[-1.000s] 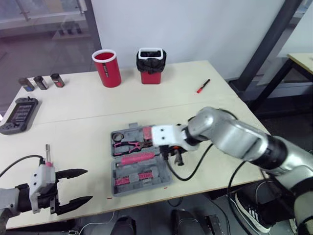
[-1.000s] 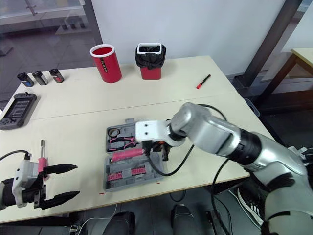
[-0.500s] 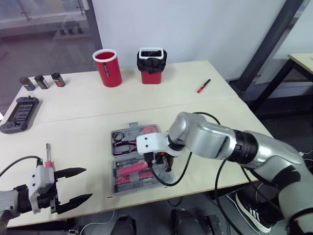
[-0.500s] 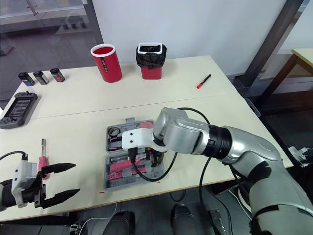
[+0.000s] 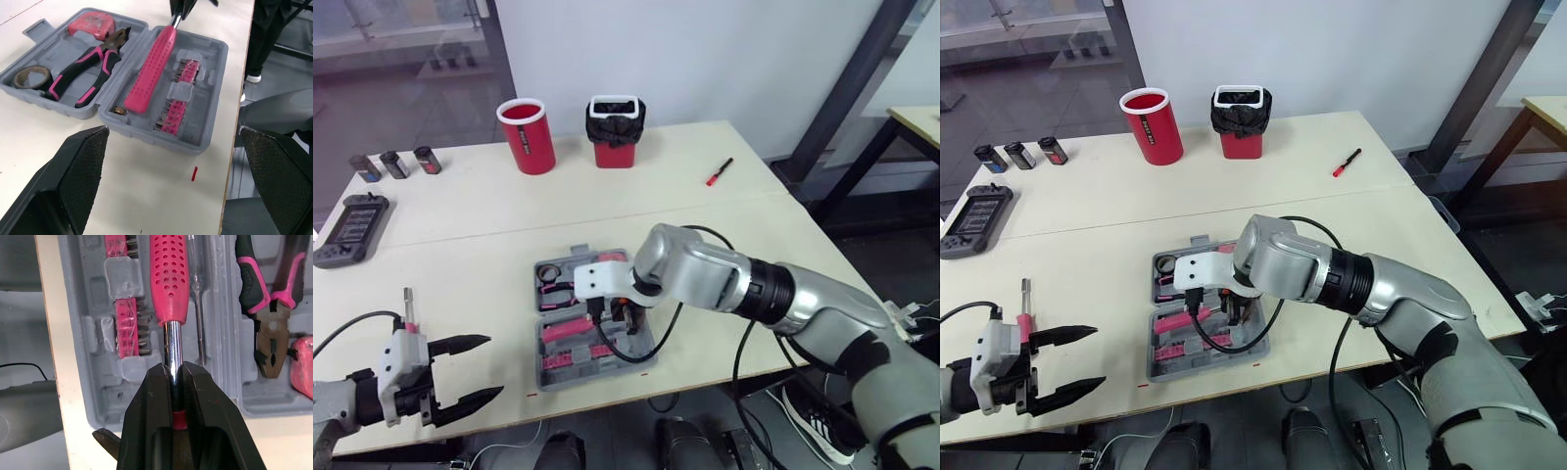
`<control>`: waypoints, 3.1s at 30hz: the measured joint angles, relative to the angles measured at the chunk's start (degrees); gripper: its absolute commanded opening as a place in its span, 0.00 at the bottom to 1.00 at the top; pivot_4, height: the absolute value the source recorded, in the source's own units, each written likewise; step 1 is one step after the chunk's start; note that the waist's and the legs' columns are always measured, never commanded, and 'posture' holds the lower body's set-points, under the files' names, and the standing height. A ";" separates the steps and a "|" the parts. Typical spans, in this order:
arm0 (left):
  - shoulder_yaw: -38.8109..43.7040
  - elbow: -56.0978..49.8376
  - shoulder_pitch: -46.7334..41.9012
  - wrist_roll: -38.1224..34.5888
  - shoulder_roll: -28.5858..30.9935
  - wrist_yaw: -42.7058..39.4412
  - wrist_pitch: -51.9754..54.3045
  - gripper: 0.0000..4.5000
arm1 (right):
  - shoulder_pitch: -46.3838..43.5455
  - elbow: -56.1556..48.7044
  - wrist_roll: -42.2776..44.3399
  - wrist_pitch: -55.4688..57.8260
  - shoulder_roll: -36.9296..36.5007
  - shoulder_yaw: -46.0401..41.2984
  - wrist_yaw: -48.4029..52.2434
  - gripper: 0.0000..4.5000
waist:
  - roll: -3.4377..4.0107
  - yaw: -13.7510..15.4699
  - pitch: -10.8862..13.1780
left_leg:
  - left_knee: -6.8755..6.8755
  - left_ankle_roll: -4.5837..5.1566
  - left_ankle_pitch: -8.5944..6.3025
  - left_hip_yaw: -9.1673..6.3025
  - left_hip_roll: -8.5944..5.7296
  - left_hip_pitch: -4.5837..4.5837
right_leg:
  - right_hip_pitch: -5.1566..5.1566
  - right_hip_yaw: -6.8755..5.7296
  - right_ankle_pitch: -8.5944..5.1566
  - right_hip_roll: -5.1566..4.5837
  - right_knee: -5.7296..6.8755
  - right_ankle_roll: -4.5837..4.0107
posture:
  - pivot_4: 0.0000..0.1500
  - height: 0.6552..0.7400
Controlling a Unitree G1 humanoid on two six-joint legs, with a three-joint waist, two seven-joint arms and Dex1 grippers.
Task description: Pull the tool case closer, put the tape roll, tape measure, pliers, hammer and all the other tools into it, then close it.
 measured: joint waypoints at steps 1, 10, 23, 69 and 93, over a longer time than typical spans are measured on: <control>0.00 -0.12 0.04 0.00 0.00 0.10 0.06 1.00 | 0.35 0.70 -0.31 -0.34 0.37 0.33 -0.01 0.01 | 0.00 0.01 0.00 | 0.00 0.00 0.00 0.00 0.00 0.00 | 0.00 0.00 0.00 0.00 0.00 0.00 | 1.00 0.98; 0.03 -1.16 0.88 0.01 0.00 1.27 0.87 1.00 | 1.86 4.21 -1.72 -2.22 2.37 1.02 0.44 0.01 | -0.01 -0.05 0.00 | 0.01 0.00 0.00 -0.01 0.00 0.02 | 0.00 0.00 0.00 0.01 0.02 0.00 | 1.00 0.98; 0.03 -1.46 1.12 0.04 0.00 1.96 1.19 1.00 | 5.21 7.96 -4.14 -4.97 3.76 0.80 0.06 0.01 | -0.01 0.03 -0.01 | 0.01 -0.02 0.02 -0.02 0.00 0.04 | 0.02 0.00 0.01 0.02 0.05 0.00 | 1.00 0.98; -0.06 -1.60 1.57 0.94 -0.31 2.43 0.74 1.00 | 6.05 9.61 -8.27 -3.82 6.85 -6.80 -0.20 0.79 | -0.03 0.00 -0.02 | 0.02 -0.04 0.04 -0.04 0.00 0.07 | 0.05 0.00 0.02 0.03 0.08 -0.01 | 1.00 0.98; -0.14 0.26 -0.43 1.26 -0.22 2.40 1.14 1.00 | 47.18 -1.37 -6.06 -40.79 11.91 -28.09 -19.08 0.00 | -0.19 0.08 -0.11 | -0.02 -0.05 0.04 -0.04 0.01 0.87 | 0.81 0.03 0.02 0.05 0.02 -0.08 | 1.00 0.98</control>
